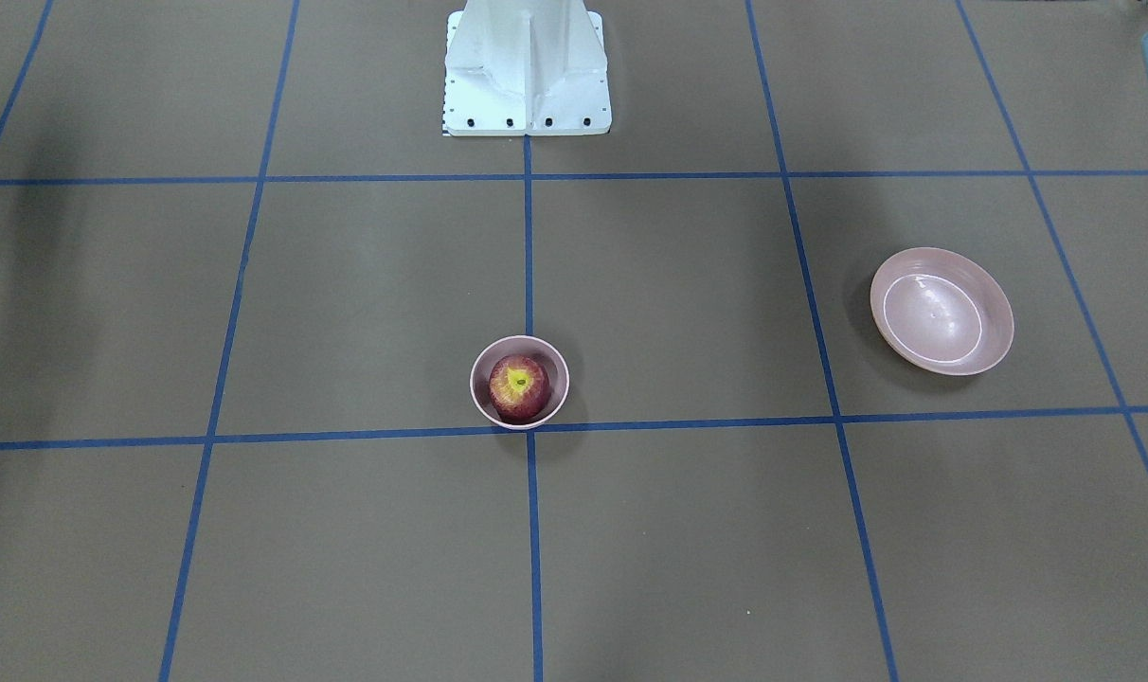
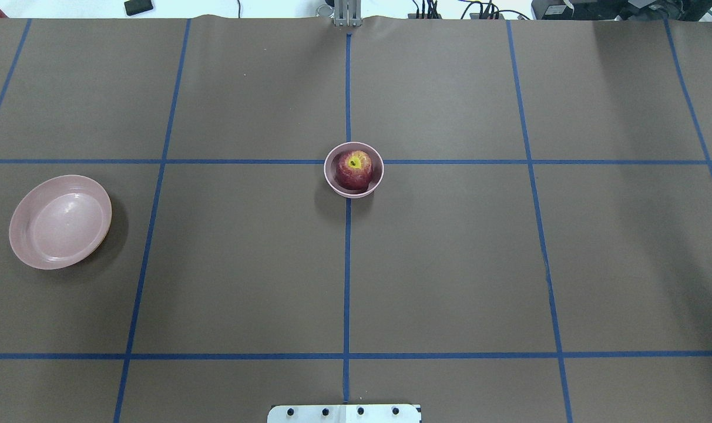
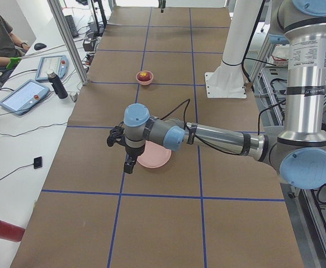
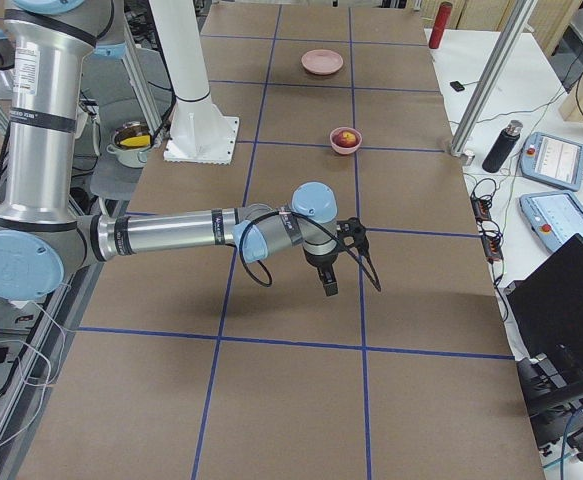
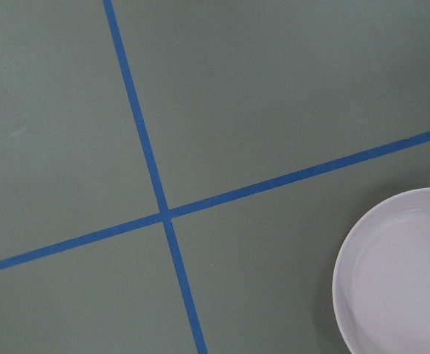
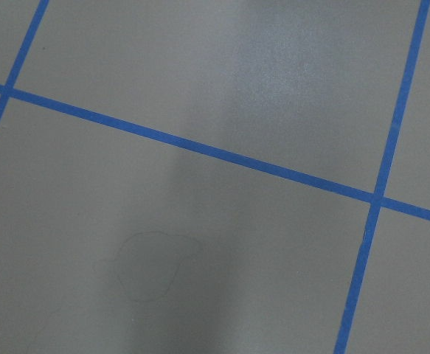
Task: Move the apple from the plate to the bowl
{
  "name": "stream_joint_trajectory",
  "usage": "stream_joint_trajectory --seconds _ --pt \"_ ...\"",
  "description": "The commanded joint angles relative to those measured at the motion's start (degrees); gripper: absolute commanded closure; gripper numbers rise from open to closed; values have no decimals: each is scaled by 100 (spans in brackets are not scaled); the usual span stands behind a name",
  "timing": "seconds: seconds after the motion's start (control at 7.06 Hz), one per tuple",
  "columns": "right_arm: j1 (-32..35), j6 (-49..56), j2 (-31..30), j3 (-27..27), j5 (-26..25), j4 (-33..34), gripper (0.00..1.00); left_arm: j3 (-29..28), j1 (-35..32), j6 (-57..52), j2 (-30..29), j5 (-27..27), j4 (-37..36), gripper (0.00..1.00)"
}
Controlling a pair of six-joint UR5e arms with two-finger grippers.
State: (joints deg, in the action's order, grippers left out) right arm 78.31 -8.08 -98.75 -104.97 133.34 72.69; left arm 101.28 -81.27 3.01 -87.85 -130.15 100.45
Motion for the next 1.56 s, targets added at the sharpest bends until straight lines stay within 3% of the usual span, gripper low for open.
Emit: stream_joint_trajectory --seconds 0.0,1.42 --pt "0 17 -4 21 -18 0 0 24 6 32 -4 -10 1 2" --pt "-167 -18 23 47 -132 -9 0 -38 23 121 -4 -10 45 2"
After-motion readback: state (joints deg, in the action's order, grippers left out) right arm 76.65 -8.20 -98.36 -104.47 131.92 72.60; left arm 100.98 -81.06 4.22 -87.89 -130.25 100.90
